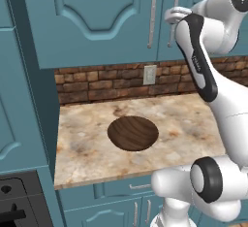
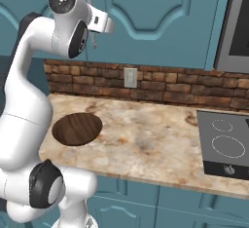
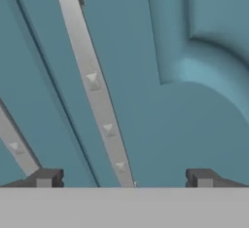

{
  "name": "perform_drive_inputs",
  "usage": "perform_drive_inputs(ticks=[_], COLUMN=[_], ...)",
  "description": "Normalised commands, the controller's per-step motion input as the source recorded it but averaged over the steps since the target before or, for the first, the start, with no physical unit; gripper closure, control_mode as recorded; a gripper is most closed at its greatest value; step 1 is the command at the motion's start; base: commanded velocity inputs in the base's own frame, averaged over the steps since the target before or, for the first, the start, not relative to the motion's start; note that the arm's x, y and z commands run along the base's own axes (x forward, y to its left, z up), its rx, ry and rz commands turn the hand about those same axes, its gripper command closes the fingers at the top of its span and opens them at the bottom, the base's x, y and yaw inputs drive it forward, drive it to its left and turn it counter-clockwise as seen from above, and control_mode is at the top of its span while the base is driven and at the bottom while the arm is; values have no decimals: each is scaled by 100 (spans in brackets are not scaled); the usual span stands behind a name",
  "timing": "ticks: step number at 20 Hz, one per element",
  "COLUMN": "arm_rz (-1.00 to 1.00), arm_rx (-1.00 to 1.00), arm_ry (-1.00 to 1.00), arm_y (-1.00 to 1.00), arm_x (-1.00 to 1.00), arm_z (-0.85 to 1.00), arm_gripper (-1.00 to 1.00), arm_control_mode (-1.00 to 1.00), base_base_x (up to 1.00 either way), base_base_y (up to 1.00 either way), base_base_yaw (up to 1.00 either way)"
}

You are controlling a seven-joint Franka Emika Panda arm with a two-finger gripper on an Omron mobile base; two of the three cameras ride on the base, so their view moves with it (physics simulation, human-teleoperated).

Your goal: Open the cabinet and setup a tea strainer by placing it in the bowl upright.

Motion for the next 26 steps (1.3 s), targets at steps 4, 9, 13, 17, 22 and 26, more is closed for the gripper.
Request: perform_drive_inputs(ticks=[4,9,13,17,22,26], arm_rz=[0,0,0,0,0,0], arm_rx=[-1,-3,-1,0,0,0], arm_ry=[-3,-1,0,0,0,-1], arm_y=[0,0,1,0,0,1], arm_x=[38,47,40,36,38,27], arm_z=[0,0,0,-1,-13,-2], arm_gripper=[-100,-100,-100,-100,-100,-100], arm_control_mode=[-100,-100,-100,-100,-100,-100], base_base_x=[0,0,0,0,0,0], base_base_y=[0,0,0,0,0,0], base_base_yaw=[0,0,0,0,0,0])
